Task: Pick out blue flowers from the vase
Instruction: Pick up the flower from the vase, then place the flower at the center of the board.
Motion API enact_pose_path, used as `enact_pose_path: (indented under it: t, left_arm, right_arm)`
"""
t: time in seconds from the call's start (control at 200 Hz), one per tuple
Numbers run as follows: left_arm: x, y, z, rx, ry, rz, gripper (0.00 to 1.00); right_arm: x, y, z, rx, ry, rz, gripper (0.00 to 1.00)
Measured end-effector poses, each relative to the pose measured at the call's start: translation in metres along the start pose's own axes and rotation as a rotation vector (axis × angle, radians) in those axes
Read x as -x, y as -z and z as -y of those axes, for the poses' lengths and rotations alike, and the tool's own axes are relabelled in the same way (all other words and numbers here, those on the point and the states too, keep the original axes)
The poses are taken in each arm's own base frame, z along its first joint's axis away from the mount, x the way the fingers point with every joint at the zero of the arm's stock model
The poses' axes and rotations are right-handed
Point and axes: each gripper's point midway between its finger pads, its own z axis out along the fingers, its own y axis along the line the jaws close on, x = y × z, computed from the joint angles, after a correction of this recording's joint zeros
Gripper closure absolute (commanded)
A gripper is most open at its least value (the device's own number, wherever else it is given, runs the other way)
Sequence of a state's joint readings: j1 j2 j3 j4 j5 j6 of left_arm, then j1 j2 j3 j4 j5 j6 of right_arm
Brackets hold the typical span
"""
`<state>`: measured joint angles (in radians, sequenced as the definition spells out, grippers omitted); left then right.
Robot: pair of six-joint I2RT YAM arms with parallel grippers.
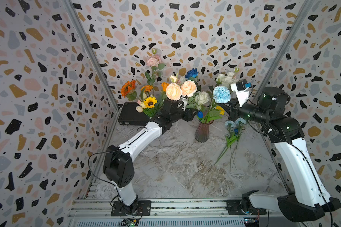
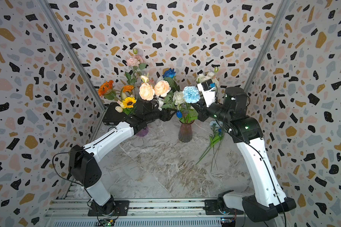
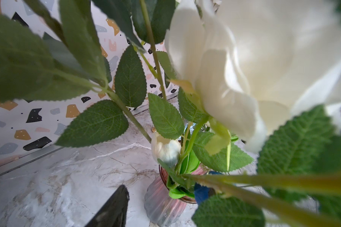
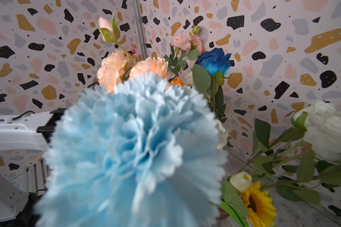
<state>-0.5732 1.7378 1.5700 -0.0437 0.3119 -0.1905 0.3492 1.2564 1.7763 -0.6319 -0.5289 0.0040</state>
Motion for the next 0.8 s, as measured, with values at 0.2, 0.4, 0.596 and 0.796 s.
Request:
enact_pose_path:
  t: [0.2, 0.4, 0.596, 0.796]
  left_arm:
    - [0.000, 0.000, 0.000, 0.001, 0.002, 0.000, 0.36]
    - [0.000, 0.000, 0.000, 0.001, 0.003, 0.000, 0.36]
    - [0.000, 0.000, -0.001, 0.003, 0.003, 0.000, 0.36]
    - [0.000, 0.000, -0.001, 0.004, 0.003, 0.000, 0.36]
  right_arm:
    - [0.004, 0.024, -0.013, -0.008, -0.019, 0.012, 1.00]
    - [0.016, 0.060, -0.027, -0.041, -0.022, 0.048, 1.00]
    - [0.028, 0.087, -0.037, -0.073, -0.047, 0.070, 1.00]
    - [0.042, 0.102, -0.035, -0.123, -0.084, 0.051, 1.00]
